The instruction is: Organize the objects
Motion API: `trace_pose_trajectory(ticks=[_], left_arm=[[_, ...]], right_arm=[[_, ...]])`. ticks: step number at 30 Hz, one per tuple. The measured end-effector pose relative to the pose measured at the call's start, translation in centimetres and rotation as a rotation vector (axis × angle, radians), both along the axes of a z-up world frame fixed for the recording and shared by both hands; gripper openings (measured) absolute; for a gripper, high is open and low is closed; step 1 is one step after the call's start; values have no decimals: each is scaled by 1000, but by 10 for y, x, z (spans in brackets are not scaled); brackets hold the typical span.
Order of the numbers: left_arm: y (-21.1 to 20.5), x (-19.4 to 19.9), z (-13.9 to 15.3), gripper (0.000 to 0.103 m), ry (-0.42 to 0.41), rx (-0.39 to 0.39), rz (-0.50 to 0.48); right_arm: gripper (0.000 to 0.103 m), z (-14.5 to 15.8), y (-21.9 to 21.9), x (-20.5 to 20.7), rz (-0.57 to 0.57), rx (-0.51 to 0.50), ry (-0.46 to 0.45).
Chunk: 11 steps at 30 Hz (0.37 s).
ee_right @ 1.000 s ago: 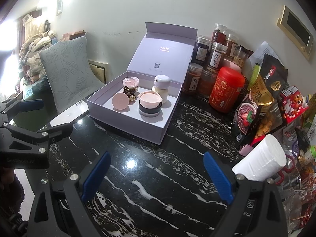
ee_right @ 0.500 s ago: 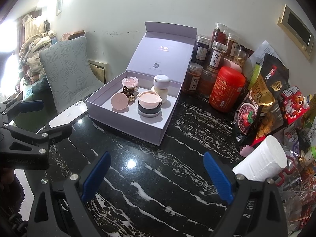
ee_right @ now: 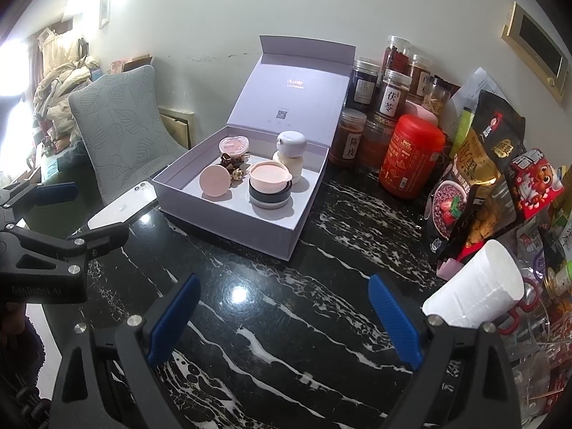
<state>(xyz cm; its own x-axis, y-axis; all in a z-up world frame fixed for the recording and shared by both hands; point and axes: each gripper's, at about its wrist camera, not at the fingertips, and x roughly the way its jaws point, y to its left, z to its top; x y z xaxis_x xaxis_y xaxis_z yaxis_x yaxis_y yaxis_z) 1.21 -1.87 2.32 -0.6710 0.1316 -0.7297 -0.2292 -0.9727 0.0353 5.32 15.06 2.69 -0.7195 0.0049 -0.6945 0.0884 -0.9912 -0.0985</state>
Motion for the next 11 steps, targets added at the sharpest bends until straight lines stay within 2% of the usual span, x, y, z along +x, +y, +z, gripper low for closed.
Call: trace_pose_trajectory(ticks=[11], left_arm=[[4, 1, -3, 101, -5, -1, -9]], right_arm=[[96, -6, 4, 0, -11, -11, -14]])
